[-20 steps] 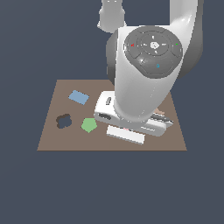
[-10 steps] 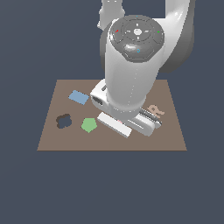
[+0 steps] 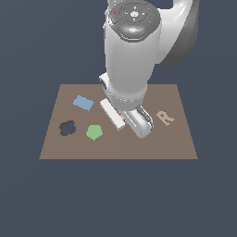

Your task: Insert a designated object into the corresponding slot on a board.

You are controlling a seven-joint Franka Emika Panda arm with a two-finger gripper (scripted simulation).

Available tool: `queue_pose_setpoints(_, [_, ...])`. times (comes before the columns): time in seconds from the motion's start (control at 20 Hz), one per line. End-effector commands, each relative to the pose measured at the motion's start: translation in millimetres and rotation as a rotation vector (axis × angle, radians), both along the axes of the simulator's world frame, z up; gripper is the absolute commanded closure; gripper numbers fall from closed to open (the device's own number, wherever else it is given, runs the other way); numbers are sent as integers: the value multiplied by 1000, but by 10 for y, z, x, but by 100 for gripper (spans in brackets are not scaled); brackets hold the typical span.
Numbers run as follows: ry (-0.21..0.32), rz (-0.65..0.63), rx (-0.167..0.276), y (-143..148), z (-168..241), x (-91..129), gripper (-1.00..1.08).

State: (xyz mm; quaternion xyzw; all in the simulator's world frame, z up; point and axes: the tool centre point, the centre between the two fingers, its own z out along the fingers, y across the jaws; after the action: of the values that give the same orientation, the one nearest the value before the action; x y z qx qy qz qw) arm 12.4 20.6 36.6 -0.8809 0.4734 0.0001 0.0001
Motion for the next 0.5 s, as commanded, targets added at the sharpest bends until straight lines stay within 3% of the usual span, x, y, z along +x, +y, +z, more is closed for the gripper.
queue_pose_setpoints(0.0, [-1, -109, 0, 2, 7, -107, 108])
queue_pose_setpoints(0.45, [-1, -451, 1, 91, 20, -433, 108])
